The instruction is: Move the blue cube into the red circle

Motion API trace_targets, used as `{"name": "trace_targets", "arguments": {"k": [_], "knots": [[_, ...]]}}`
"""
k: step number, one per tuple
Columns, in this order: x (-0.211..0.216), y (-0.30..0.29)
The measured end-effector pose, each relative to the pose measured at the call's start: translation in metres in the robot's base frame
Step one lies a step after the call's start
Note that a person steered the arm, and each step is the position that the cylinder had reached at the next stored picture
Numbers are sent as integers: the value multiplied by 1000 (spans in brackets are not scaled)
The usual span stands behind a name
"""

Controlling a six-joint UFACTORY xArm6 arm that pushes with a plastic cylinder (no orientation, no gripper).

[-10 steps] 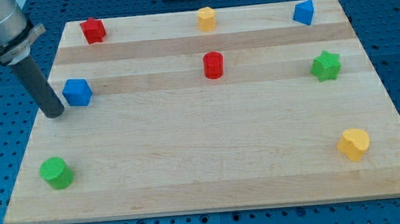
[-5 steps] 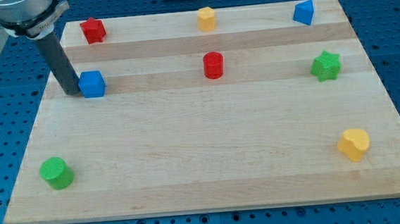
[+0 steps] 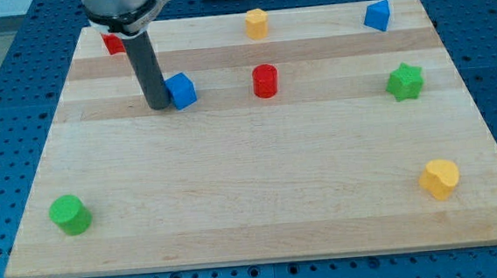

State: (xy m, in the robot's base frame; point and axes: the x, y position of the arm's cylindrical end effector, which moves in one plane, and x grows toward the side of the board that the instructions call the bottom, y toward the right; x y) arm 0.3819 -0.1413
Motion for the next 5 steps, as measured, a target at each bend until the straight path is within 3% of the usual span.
{"name": "trace_targets", "arguments": {"k": [5], "knots": [[-24, 23]]}}
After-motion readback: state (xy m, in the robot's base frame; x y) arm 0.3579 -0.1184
